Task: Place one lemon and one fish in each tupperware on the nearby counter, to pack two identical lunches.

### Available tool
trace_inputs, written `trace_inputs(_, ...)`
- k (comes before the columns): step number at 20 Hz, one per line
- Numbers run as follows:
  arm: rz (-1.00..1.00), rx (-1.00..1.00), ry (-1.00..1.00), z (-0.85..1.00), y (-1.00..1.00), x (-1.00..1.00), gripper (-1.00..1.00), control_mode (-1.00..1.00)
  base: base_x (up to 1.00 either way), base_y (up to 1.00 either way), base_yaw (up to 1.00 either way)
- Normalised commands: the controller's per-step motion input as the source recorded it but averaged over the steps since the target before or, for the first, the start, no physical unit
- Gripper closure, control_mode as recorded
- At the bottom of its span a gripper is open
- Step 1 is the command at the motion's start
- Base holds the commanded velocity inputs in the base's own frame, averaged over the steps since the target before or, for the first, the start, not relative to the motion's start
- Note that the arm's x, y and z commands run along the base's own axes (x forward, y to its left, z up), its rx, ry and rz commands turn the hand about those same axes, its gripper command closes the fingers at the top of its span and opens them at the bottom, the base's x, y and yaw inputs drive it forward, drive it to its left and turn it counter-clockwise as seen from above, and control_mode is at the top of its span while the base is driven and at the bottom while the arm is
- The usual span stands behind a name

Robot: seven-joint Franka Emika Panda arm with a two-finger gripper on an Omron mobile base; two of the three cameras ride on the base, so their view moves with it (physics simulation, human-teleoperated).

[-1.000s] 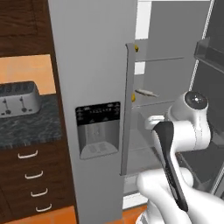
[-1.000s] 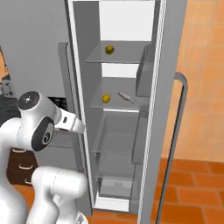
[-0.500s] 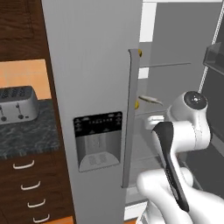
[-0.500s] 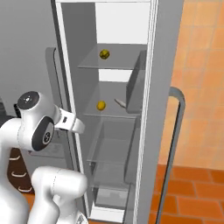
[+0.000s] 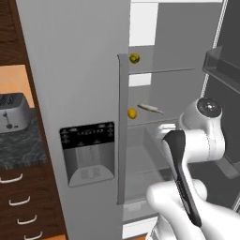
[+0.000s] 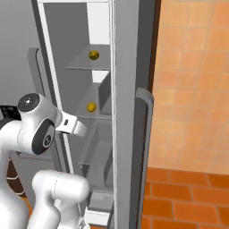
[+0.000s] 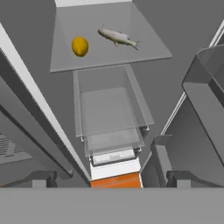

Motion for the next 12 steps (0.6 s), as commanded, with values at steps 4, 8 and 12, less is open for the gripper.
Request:
trace_inputs(4, 0.0, 0.0, 0.0, 0.0, 0.0, 0.0, -1.0, 1.0, 0.37, -0.09, 0.06)
trace_inputs(8, 0.06, -0.03, -0.1, 0.28, 0.13, 0.39, -1.0, -1.0, 0.0, 0.0, 0.0)
trace_inputs(12, 0.06, 0.0, -0.29, 0.83, 0.0, 0.21, -1.0, -1.0, 0.0, 0.0, 0.0)
